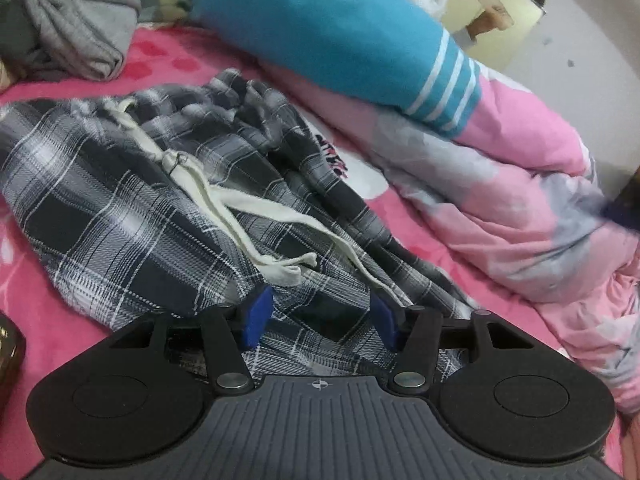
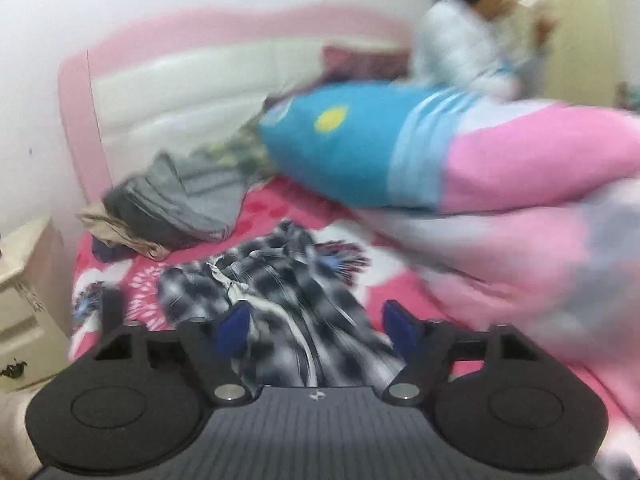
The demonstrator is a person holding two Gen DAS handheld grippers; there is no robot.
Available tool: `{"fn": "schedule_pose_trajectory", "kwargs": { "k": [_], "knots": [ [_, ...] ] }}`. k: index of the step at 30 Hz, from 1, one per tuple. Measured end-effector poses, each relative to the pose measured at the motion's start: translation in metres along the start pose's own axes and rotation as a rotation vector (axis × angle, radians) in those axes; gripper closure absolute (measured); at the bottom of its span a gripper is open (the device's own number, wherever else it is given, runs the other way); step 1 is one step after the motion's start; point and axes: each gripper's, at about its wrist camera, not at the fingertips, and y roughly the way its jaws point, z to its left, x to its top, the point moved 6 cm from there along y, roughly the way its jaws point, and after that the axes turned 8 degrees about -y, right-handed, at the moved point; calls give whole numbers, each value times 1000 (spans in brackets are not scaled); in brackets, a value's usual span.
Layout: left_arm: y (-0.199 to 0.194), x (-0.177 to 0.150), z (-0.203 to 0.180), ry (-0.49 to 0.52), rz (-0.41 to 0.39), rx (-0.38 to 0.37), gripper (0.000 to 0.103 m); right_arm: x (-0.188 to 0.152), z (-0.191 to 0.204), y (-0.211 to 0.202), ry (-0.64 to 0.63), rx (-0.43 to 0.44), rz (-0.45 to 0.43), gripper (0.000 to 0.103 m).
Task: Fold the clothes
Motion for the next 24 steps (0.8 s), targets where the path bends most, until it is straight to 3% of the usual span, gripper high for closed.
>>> {"fn": "schedule_pose_trajectory", "kwargs": {
  "k": [2,5,7,8,9,14,17,21,23,24],
  "knots": [
    [1,1,-1,7,-3,-4,49,16,2,71,-66,43,46,39],
    [3,-1,-2,34,-10,-1,49,20,22,155,-176,42,107,41],
    [4,-3,-4,64,-19,4,49,14,21,192,-205,20,171,65],
    [4,-5,-5,85,-23,8,49,10,17,206,-207,-1,206,97],
    [4,-5,-5,90,-23,10,49,10,10,212,-198,-32,208,98],
    [6,-6,-6,104,-25,12,49,21,-40,224,-61,-140,126,98],
    [7,-6,-5,111,-27,17,49,15,-58,250,-68,-201,153,96],
    [7,-4,-4,98,-21,11,49,11,-63,262,-143,-308,202,70],
    [7,-3,-2,78,-14,4,49,22,-59,245,-133,-295,157,69],
    [6,-2,-2,66,-11,0,49,28,-56,234,-124,-264,121,63]
  ]
}}
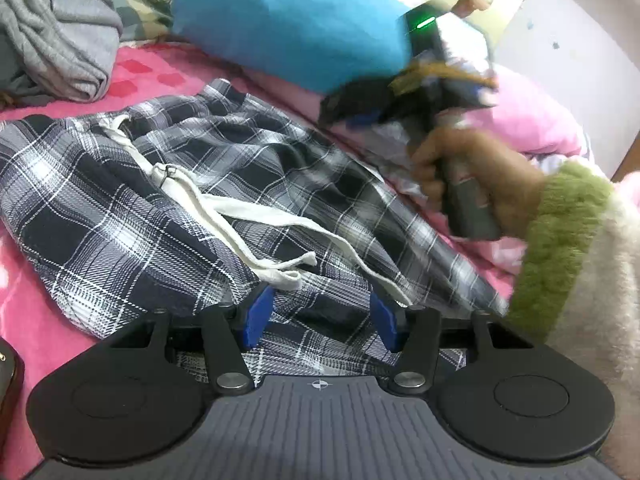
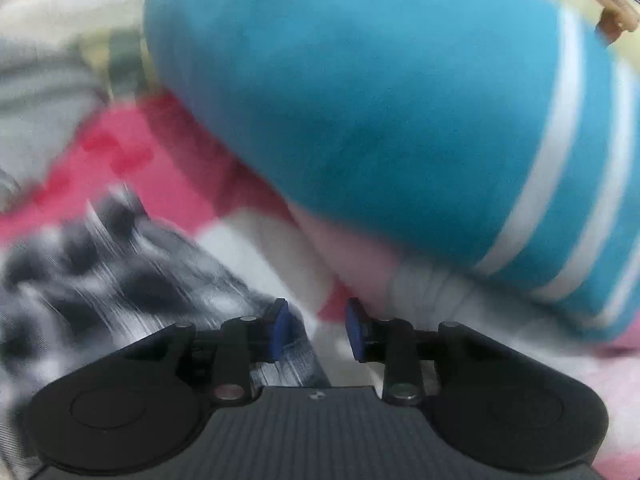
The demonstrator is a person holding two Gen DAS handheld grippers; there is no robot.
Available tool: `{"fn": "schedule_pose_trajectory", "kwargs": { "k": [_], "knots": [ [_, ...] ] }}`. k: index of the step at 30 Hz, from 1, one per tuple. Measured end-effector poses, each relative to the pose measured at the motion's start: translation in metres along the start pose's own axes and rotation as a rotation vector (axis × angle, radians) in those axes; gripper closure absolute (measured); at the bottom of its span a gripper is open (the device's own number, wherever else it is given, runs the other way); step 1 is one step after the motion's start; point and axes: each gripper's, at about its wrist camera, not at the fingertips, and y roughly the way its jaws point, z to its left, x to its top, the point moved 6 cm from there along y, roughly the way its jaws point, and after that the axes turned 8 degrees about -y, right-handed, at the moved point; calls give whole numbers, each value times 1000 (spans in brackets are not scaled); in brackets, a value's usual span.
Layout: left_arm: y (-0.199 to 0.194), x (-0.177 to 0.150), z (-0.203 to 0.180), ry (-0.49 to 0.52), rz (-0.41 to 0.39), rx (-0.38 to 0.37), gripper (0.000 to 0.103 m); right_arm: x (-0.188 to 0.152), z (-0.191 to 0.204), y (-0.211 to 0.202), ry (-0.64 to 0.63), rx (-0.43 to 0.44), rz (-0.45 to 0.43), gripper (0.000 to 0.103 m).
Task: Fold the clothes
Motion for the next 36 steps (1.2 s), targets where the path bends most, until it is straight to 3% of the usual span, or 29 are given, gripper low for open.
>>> {"fn": "schedule_pose_trajectory", "kwargs": {
  "k": [1,3,8,14,16,17,19,21,22,26,29,31,33,35,36],
  "knots": [
    [0,1,1,-12,3,-4,49,6,0,-12,9,32,-38,57],
    [-1,2,2,-26,2,-8,49,16,5,-22,9,110,-76,30],
    [-6,2,3,-38,-26,-7,49,37,43,19,-42,263,-16,28],
    [-6,5,3,-27,-48,20,49,47,72,68,-94,358,77,27],
    [-5,4,2,-16,-50,28,49,45,69,72,-55,392,97,28],
    [-6,3,1,-11,-52,31,49,45,70,75,-32,408,101,30],
    [-6,3,2,-9,-54,39,50,45,71,76,3,449,101,46],
    [-7,3,3,-11,-57,47,52,47,75,73,11,472,82,75],
    [-7,4,4,-13,-58,51,53,50,76,70,5,469,62,80],
    [-6,5,7,-19,-61,57,54,67,81,68,0,456,-14,85],
    [-5,5,7,-14,-63,62,55,72,87,80,-5,450,-23,85],
    [-5,4,7,-8,-64,65,55,69,92,93,-15,444,-5,83],
    [-5,4,6,-3,-65,65,54,68,89,94,-10,406,-13,56],
    [-7,4,5,-2,-68,59,54,70,75,81,-18,355,-11,42],
    [-8,4,4,-1,-72,57,54,72,63,69,-21,322,-14,41]
  ]
}}
